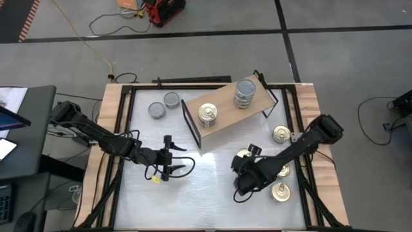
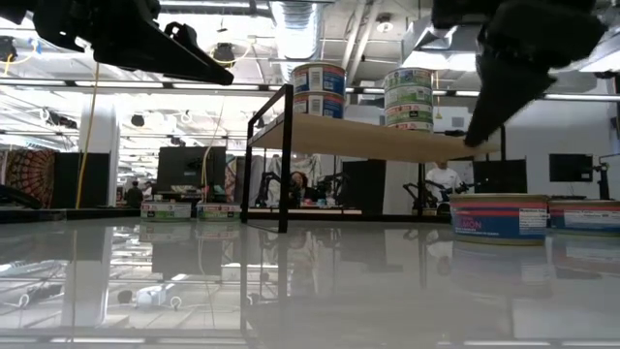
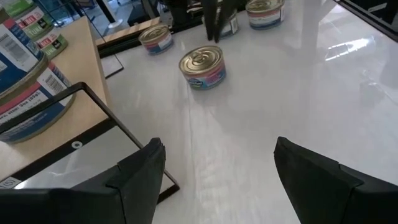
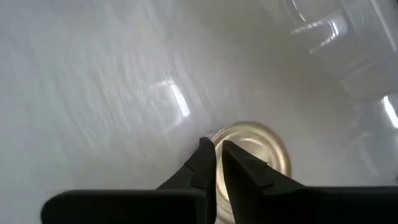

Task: Stack canned seafood by type on shelf
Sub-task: Stack the blue tuna can on top of the blue tuna can

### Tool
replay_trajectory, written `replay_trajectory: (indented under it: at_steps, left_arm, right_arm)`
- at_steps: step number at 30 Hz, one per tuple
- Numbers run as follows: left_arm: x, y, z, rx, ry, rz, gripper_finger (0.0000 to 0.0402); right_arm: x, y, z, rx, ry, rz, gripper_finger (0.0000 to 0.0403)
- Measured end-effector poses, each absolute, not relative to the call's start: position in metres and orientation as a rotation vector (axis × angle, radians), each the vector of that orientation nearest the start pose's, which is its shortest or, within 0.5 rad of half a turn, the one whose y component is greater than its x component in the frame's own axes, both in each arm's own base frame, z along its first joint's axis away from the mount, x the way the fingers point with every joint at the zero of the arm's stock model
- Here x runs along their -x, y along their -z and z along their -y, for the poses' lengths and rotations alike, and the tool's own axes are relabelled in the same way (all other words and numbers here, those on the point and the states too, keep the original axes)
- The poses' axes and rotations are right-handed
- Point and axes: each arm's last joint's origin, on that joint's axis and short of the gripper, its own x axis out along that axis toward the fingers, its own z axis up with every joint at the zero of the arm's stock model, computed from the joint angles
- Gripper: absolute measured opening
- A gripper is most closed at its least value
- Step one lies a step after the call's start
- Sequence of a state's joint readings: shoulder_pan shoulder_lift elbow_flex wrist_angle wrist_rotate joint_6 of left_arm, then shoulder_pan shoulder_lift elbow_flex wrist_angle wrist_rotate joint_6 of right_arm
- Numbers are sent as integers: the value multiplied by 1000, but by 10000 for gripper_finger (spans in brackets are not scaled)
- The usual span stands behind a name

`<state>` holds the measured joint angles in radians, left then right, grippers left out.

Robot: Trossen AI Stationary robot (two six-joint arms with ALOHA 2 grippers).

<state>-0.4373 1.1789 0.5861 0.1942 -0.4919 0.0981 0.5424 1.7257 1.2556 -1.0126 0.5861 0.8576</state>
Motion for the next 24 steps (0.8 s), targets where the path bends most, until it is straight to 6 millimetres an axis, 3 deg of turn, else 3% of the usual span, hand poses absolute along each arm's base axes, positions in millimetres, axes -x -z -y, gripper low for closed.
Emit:
replay_trajectory:
  at_steps: [3, 10, 13, 18, 24]
  left_arm:
    - [-225, -224, 90, -253, -22, -360, 290]
    - [-225, -224, 91, -210, -29, -355, 290]
    - [-225, -225, 91, -210, -29, -354, 290]
    - [-225, -225, 91, -212, -28, -354, 290]
    - [-225, -225, 91, -216, -28, -353, 290]
  right_arm:
    - [-274, -210, -150, 85, 475, -1138, 87]
    - [-260, -182, -150, 93, 471, -1175, 205]
    - [-255, -176, -150, 117, 494, -1149, 230]
    - [-249, -168, -157, 194, 443, -1113, 205]
    - [-245, -159, -160, 232, 397, -1108, 119]
